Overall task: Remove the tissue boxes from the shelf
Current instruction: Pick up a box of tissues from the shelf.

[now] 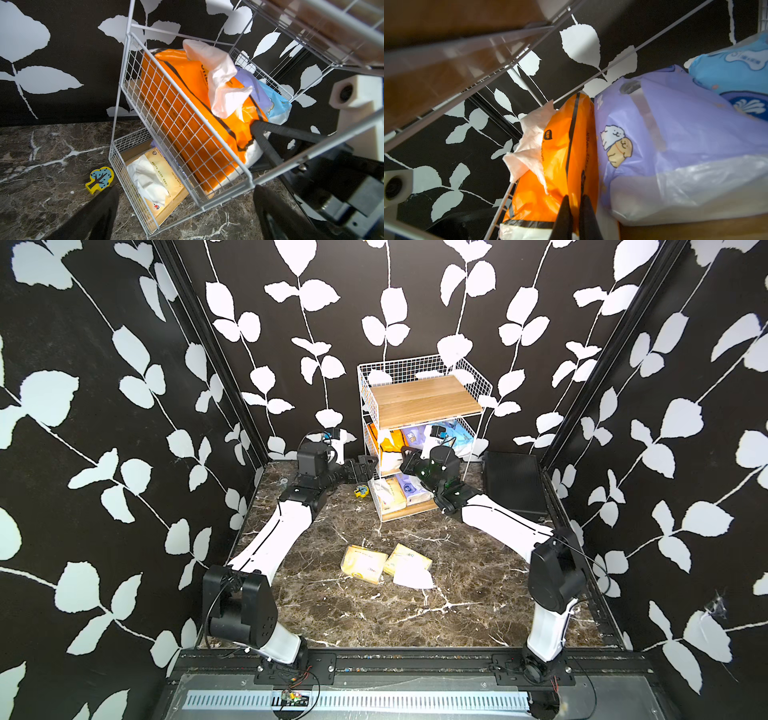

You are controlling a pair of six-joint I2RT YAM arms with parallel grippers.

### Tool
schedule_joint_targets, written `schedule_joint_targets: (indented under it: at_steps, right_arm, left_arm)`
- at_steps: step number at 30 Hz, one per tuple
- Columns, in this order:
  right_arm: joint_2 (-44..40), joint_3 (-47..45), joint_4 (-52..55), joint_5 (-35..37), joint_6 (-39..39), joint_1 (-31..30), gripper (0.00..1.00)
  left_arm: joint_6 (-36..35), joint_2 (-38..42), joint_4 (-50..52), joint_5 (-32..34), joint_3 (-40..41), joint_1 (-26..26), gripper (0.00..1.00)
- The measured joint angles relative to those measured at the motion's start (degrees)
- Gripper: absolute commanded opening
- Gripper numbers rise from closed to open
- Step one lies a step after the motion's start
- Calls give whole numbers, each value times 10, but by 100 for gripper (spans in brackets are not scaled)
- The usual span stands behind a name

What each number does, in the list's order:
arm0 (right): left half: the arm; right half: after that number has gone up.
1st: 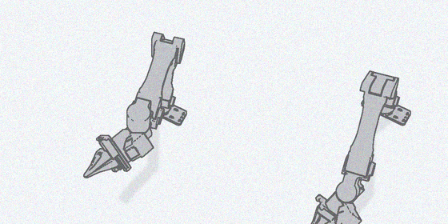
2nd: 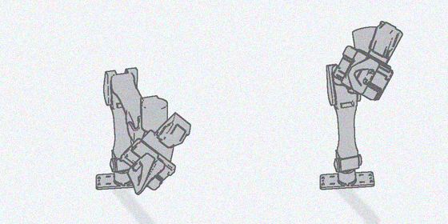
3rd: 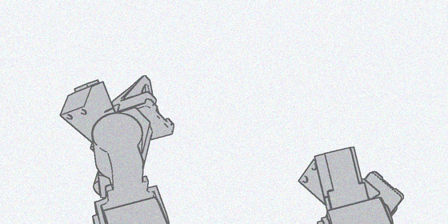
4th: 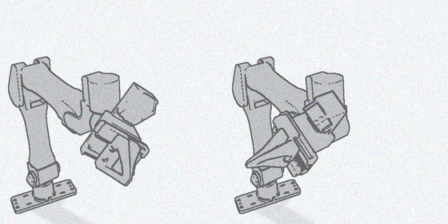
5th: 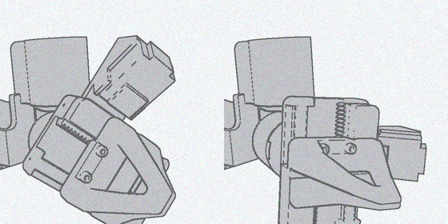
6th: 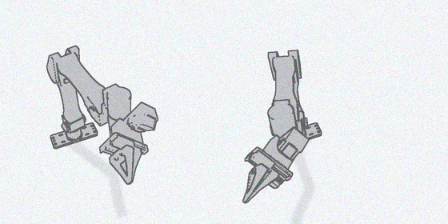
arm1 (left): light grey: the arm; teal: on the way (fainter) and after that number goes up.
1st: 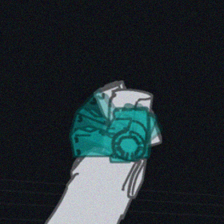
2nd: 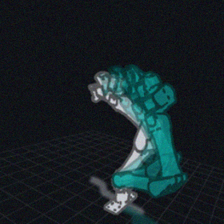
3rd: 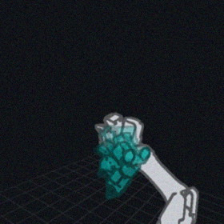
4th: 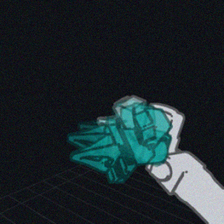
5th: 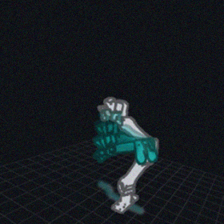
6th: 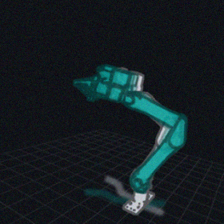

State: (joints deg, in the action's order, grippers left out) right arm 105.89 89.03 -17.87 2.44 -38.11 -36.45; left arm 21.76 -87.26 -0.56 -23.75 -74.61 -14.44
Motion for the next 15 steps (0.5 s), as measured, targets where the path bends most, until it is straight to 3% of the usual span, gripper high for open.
schedule_joint_targets:
  at_steps: [15]
  right_arm:
    - [-81, -63, 50, -43, 18, 10, 0]
  left_arm:
    - [-18, 7, 9, 9, 0, 0, 99]
